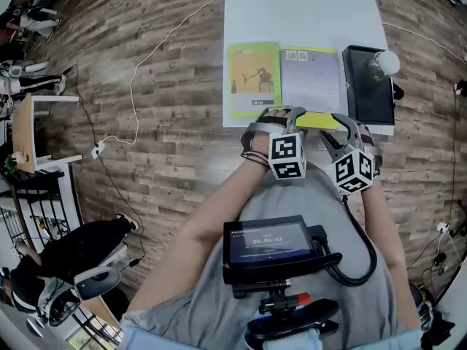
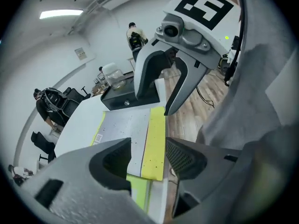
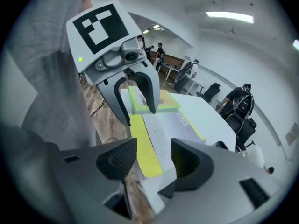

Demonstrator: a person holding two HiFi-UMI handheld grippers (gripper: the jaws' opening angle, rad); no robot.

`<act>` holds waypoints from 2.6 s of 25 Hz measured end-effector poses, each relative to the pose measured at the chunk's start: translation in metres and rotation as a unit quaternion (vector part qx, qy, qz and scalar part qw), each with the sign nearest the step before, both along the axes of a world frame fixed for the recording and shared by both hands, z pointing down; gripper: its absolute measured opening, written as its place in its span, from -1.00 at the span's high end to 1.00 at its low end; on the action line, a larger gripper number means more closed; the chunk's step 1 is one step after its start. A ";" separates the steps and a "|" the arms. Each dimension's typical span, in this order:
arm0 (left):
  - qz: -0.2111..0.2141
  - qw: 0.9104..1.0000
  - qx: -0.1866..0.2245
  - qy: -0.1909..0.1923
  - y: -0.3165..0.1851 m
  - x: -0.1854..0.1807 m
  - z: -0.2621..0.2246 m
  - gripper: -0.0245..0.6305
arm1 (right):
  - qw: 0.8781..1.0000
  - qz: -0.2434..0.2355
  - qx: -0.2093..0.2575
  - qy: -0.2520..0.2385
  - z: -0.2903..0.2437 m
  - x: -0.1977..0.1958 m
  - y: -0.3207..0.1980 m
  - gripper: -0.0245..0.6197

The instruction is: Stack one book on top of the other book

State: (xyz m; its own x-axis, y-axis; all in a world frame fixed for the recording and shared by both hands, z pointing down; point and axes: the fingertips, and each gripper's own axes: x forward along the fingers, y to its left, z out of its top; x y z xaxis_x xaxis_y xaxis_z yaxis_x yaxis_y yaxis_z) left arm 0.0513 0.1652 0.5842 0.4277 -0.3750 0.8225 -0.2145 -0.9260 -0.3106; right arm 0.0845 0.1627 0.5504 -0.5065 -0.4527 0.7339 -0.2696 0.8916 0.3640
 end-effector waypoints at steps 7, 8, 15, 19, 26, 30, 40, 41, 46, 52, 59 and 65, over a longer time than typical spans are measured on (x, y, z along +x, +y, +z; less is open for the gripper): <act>0.012 0.999 -0.005 -0.038 -0.001 0.001 0.015 0.26 | 0.994 -0.058 0.031 0.088 0.024 -0.003 0.004 0.28; 0.013 0.999 -0.009 -0.042 -0.001 0.001 0.018 0.26 | 0.993 -0.066 0.032 0.096 0.027 -0.003 0.004 0.28; 0.010 0.998 -0.036 -0.060 0.000 0.001 0.034 0.21 | 0.987 -0.090 0.020 0.135 0.046 -0.007 0.006 0.20; 0.003 0.996 -0.054 -0.063 0.002 -0.004 0.044 0.14 | 0.985 -0.086 0.008 0.150 0.057 -0.014 0.004 0.16; -0.002 0.995 -0.069 -0.072 -0.003 -0.011 0.057 0.11 | 0.981 -0.090 0.000 0.170 0.068 -0.017 -0.004 0.16; 0.009 0.994 -0.066 -0.091 -0.002 -0.013 0.064 0.11 | 0.978 -0.101 -0.017 0.182 0.077 -0.020 0.001 0.16; 0.008 0.992 -0.058 -0.110 -0.011 -0.016 0.070 0.11 | 0.970 -0.110 -0.021 0.214 0.089 -0.021 -0.006 0.15; 0.008 0.992 -0.059 -0.111 -0.012 -0.015 0.071 0.12 | 0.971 -0.110 -0.026 0.213 0.090 -0.021 -0.006 0.15; 0.019 0.990 -0.074 -0.118 -0.010 -0.013 0.076 0.12 | 0.963 -0.143 -0.046 0.221 0.093 -0.024 -0.005 0.15; 0.031 0.989 -0.076 -0.123 -0.009 -0.012 0.078 0.13 | 0.962 -0.152 -0.096 0.208 0.097 -0.026 -0.003 0.17; 0.037 0.990 -0.067 -0.121 -0.006 -0.012 0.077 0.22 | 0.961 -0.148 -0.095 0.212 0.097 -0.026 -0.002 0.20; -0.023 0.994 -0.076 -0.079 0.000 -0.019 0.062 0.21 | 0.972 -0.101 -0.115 0.178 0.072 -0.021 -0.006 0.20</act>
State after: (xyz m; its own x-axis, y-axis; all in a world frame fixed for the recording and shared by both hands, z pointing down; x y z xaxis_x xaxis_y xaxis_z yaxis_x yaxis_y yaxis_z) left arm 0.0319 0.1651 0.6462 0.2731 -0.2579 0.9268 -0.2175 -0.9550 -0.2017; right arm 0.0634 0.1572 0.6224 -0.2627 -0.1742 0.9490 0.0265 0.9819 0.1876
